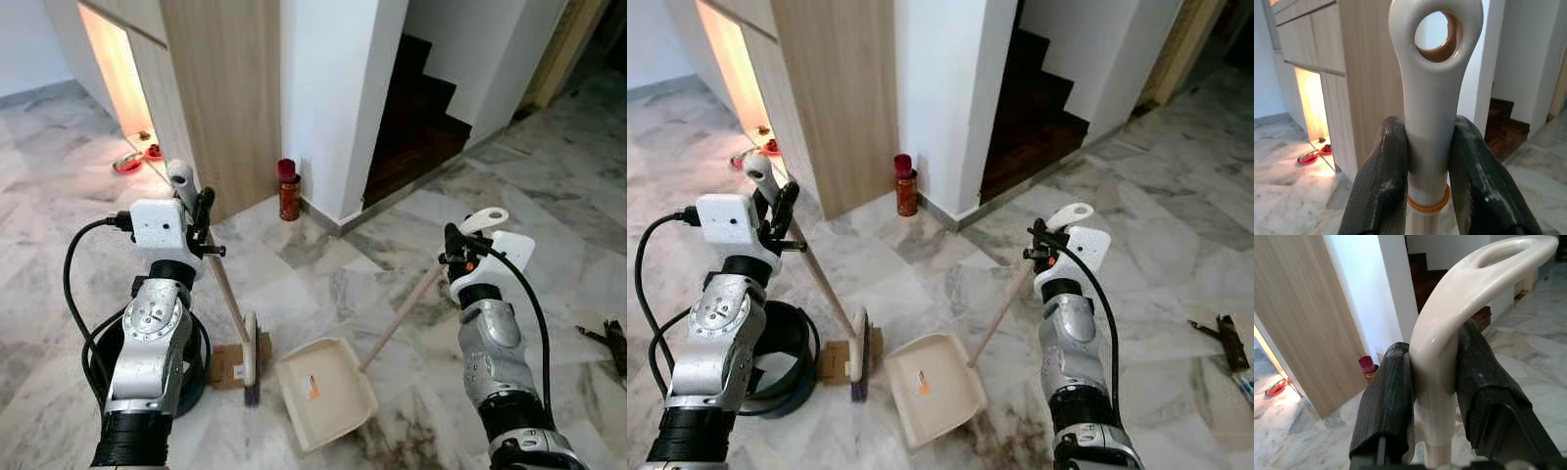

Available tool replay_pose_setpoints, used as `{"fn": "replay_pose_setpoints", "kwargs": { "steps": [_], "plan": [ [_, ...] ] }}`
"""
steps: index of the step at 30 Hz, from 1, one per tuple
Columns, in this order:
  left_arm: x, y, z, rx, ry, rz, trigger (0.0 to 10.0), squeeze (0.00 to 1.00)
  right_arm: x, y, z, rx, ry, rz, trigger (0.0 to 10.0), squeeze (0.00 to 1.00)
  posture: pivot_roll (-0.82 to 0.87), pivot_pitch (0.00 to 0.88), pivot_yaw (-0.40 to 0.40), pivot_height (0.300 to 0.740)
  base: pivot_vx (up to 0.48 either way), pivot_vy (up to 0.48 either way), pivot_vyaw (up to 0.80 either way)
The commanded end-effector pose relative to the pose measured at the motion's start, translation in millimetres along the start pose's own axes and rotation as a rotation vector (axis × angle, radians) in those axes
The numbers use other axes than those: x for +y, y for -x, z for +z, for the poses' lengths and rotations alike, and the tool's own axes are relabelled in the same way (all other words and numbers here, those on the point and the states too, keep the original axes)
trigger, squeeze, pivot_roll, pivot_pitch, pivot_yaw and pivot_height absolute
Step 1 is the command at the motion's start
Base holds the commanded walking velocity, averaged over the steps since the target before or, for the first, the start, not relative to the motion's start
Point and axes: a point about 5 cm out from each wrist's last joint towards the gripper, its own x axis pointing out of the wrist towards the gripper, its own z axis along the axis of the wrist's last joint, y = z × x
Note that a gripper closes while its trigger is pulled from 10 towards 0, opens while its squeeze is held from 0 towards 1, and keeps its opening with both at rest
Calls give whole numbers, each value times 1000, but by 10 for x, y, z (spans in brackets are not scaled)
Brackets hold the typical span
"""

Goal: Sweep floor

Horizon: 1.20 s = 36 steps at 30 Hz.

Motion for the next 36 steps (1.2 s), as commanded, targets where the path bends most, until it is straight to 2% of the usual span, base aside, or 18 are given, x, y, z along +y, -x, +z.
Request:
{"fn": "replay_pose_setpoints", "kwargs": {
  "steps": [1, 9, 15, 31, 36],
  "plan": [
    [7, -42, 203, -79, -24, -20, 10000, 0, 8, -27, 91, -45, -16, -4, 10000, 0, 27, 0, -49, 740, 0, 0, 0],
    [23, 24, 50, -17, -58, -53, 10000, 0, 27, -32, 86, -43, -18, -2, 10000, 0, 29, 0, -50, 740, 0, 0, 0],
    [15, 97, -89, 34, -55, -58, 10000, 0, 27, -38, 92, -43, -18, -1, 10000, 0, 25, 0, -54, 740, 0, 0, 0],
    [65, 238, -255, 96, -53, -61, 10000, 0, 11, -35, 90, -42, -2, 1, 10000, 0, 34, 0, -64, 740, 0, 0, 0],
    [53, 231, -261, 98, -45, -58, 10000, 0, 3, -52, 104, -41, 2, 0, 10000, 0, 40, 0, -68, 740, 0, 0, 0]
  ]
}}
